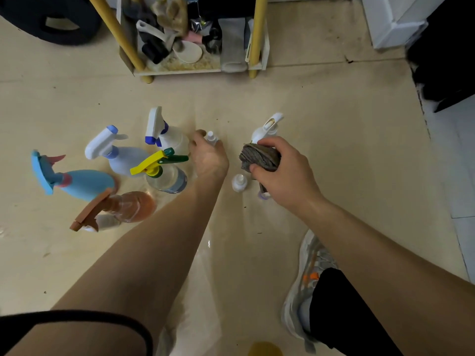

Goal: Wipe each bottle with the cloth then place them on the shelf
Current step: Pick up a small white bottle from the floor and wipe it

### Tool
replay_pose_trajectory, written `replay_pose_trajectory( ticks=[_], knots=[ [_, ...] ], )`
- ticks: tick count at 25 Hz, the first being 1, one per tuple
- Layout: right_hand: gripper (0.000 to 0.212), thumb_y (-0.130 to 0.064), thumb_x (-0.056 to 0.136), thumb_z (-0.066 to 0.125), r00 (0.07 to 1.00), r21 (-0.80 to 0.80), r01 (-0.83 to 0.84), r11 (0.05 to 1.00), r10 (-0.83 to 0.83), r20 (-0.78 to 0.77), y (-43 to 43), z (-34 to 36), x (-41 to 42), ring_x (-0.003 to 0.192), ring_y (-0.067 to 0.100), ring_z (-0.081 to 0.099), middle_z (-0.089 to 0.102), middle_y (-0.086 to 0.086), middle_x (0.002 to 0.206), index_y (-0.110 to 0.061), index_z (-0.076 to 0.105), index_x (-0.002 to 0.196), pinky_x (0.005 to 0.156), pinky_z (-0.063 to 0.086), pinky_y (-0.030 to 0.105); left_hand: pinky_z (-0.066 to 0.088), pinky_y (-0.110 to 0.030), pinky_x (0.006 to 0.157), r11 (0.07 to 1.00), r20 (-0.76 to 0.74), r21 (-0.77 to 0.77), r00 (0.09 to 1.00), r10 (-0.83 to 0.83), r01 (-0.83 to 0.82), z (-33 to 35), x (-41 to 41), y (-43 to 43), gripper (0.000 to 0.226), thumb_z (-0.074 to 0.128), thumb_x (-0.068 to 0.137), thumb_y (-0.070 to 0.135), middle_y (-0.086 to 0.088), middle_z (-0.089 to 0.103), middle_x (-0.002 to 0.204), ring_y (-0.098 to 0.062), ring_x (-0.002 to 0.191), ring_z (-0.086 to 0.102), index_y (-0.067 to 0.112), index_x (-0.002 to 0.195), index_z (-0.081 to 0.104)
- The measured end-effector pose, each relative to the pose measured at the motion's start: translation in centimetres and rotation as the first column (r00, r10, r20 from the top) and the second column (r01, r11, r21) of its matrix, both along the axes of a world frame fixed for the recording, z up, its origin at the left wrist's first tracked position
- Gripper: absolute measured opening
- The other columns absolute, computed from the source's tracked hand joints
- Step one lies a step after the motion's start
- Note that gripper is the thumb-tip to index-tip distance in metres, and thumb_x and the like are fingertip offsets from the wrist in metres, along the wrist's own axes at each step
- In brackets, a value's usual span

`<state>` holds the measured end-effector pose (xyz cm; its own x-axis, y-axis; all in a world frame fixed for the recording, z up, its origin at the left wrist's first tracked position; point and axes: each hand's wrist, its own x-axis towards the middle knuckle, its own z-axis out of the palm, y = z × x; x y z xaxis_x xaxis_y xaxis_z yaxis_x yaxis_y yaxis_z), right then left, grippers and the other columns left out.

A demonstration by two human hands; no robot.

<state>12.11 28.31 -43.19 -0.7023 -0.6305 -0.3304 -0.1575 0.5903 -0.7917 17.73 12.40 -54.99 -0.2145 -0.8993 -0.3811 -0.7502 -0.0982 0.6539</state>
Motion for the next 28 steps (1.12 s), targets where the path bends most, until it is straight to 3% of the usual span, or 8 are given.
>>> replay_pose_trajectory(
  ticks=[3, 7, 13, 18, 23, 24, 26, 28],
  knots=[
    [0.036, -0.025, 0.084, 0.073, 1.000, -0.016, 0.001, 1.000, -0.001, -0.005, -0.1, -0.2, 0.1, 0.085, 0.005, 0.063, 0.068, -0.012, 0.096, -0.031, 0.062, 0.118, 0.064, 0.041, 0.005, 0.049, -0.046, 0.091, 0.999, -0.031, -0.045, 1.000, 0.001, -0.003, -0.6, 0.1, -0.3, 0.029, 0.054, 0.098, 0.025, -0.013, 0.049, 0.129, -0.035, 0.106, 0.057, 0.019, 0.125, 0.047],
    [0.037, -0.026, 0.084, 0.072, 1.000, -0.012, 0.012, 1.000, -0.012, -0.002, 0.0, 0.2, 0.2, 0.085, 0.004, 0.063, 0.067, -0.012, 0.097, -0.033, 0.062, 0.118, 0.065, 0.042, 0.008, 0.048, -0.043, 0.075, 0.971, 0.037, -0.159, 0.983, -0.177, 0.181, -0.5, 1.1, -0.3, 0.016, 0.053, 0.099, 0.019, -0.013, 0.050, 0.119, -0.037, 0.093, 0.058, 0.014, 0.113, 0.048],
    [0.036, -0.025, 0.085, 0.071, 1.000, -0.018, 0.014, 1.000, -0.014, -0.008, -0.3, 3.4, 0.5, 0.088, 0.003, 0.062, 0.068, -0.012, 0.101, -0.033, 0.061, 0.118, 0.064, 0.040, 0.003, 0.050, -0.046, 0.080, 0.916, 0.001, -0.240, 0.943, -0.332, 0.323, 2.9, 3.2, 1.2, 0.018, 0.056, 0.096, 0.011, -0.013, 0.054, 0.116, -0.034, 0.097, 0.057, 0.011, 0.114, 0.055],
    [0.031, -0.025, 0.084, 0.071, 0.997, -0.087, -0.031, 0.996, 0.025, -0.070, -0.2, 10.0, 2.4, 0.087, 0.011, 0.067, 0.067, -0.015, 0.096, -0.038, 0.059, 0.110, 0.074, 0.060, 0.036, 0.046, -0.042, 0.073, 0.829, -0.041, -0.340, 0.874, -0.485, 0.444, 10.3, 5.8, 2.4, 0.014, 0.057, 0.096, 0.008, -0.009, 0.056, 0.107, -0.032, 0.091, 0.056, 0.011, 0.110, 0.055],
    [0.035, -0.030, 0.092, 0.068, 0.989, -0.180, -0.050, 0.982, 0.024, -0.144, 0.9, 17.6, 3.2, 0.087, 0.000, 0.067, 0.070, -0.012, 0.106, -0.032, 0.063, 0.126, 0.067, 0.047, 0.005, 0.051, -0.040, 0.082, 0.807, -0.185, -0.370, 0.815, -0.549, 0.460, 21.2, 8.3, 2.0, 0.012, 0.065, 0.094, 0.015, -0.002, 0.059, 0.105, -0.023, 0.094, 0.061, 0.019, 0.103, 0.060],
    [0.034, -0.031, 0.094, 0.066, 0.989, -0.203, -0.042, 0.978, 0.012, -0.144, 1.1, 18.8, 3.4, 0.088, -0.001, 0.067, 0.070, -0.013, 0.108, -0.032, 0.063, 0.128, 0.073, 0.048, 0.008, 0.051, -0.037, 0.081, 0.805, -0.217, -0.370, 0.800, -0.560, 0.463, 23.8, 9.0, 1.7, 0.011, 0.066, 0.093, 0.017, 0.000, 0.061, 0.105, -0.020, 0.094, 0.062, 0.021, 0.102, 0.060],
    [0.028, -0.033, 0.097, 0.060, 0.995, -0.262, 0.003, 0.965, -0.029, -0.096, 1.1, 20.5, 3.7, 0.092, 0.007, 0.067, 0.071, -0.015, 0.102, -0.030, 0.066, 0.124, 0.084, 0.053, 0.027, 0.050, -0.024, 0.073, 0.795, -0.260, -0.369, 0.767, -0.586, 0.482, 28.6, 10.5, 1.1, 0.013, 0.067, 0.093, 0.016, 0.005, 0.062, 0.101, -0.014, 0.092, 0.064, 0.023, 0.102, 0.059],
    [0.022, -0.033, 0.098, 0.056, 0.999, -0.332, 0.047, 0.942, -0.050, 0.000, 1.1, 21.5, 4.2, 0.091, 0.015, 0.068, 0.073, -0.012, 0.096, -0.029, 0.069, 0.116, 0.085, 0.054, 0.039, 0.050, -0.017, 0.071, 0.778, -0.284, -0.369, 0.735, -0.616, 0.509, 32.8, 12.3, 0.6, 0.014, 0.066, 0.095, 0.016, 0.011, 0.061, 0.098, -0.010, 0.090, 0.065, 0.021, 0.105, 0.059]
  ],
)
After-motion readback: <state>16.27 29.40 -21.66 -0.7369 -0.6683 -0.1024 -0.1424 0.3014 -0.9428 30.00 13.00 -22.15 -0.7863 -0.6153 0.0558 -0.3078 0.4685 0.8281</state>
